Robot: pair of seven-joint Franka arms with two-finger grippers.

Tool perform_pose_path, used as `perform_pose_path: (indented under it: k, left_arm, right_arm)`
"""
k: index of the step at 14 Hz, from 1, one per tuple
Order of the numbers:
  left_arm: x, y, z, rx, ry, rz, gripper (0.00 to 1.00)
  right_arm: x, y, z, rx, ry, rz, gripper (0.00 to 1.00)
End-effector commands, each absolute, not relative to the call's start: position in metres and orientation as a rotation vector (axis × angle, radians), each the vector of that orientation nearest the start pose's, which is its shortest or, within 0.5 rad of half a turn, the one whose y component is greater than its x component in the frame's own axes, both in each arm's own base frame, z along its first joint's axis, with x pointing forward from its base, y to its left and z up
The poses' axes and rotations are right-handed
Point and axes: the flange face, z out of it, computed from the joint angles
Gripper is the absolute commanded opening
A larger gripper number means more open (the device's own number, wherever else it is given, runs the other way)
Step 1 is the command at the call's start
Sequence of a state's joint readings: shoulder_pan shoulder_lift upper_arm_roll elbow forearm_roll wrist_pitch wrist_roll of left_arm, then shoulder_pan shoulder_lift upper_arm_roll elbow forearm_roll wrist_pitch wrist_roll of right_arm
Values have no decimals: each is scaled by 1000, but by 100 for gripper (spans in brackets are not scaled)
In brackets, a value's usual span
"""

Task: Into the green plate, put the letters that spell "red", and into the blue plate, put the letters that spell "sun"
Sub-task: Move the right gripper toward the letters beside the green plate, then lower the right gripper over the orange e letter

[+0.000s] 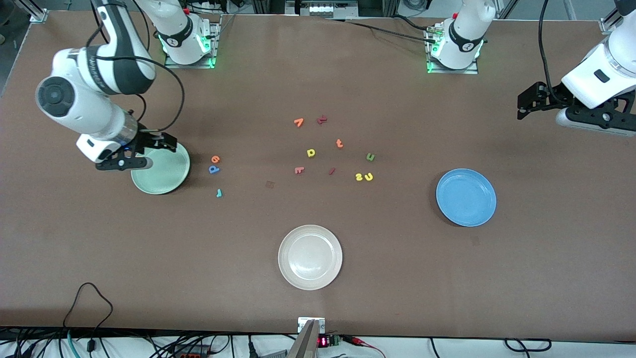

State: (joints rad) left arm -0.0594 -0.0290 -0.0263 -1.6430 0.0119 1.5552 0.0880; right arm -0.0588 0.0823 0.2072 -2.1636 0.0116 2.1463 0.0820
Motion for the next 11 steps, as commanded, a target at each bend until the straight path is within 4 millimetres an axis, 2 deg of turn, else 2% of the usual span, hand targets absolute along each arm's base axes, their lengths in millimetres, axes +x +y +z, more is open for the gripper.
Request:
perform_pose_path:
  k: [1, 5, 7, 9, 10, 11]
  left_arm:
    - [538, -45, 611, -3101, 293, 105, 100]
    - [538, -45, 612, -3101, 291, 105, 100]
    - [538, -45, 612, -3101, 291, 108, 100]
    - [535, -44, 610, -3100, 288, 139, 100]
    - [536, -44, 609, -3100, 288, 146, 100]
    - [535, -44, 609, -3100, 290, 148, 100]
  right_arm:
    - [522, 92, 330, -3110, -3, 127, 100]
    - [523, 112, 307, -3100, 90, 133, 100]
    - [523, 123, 297, -3094, 70, 132, 99]
    - [523, 125, 292, -3091, 66, 128, 88]
    - [523, 128, 290, -3091, 57, 128, 88]
    - [523, 129, 287, -3089, 56, 126, 82]
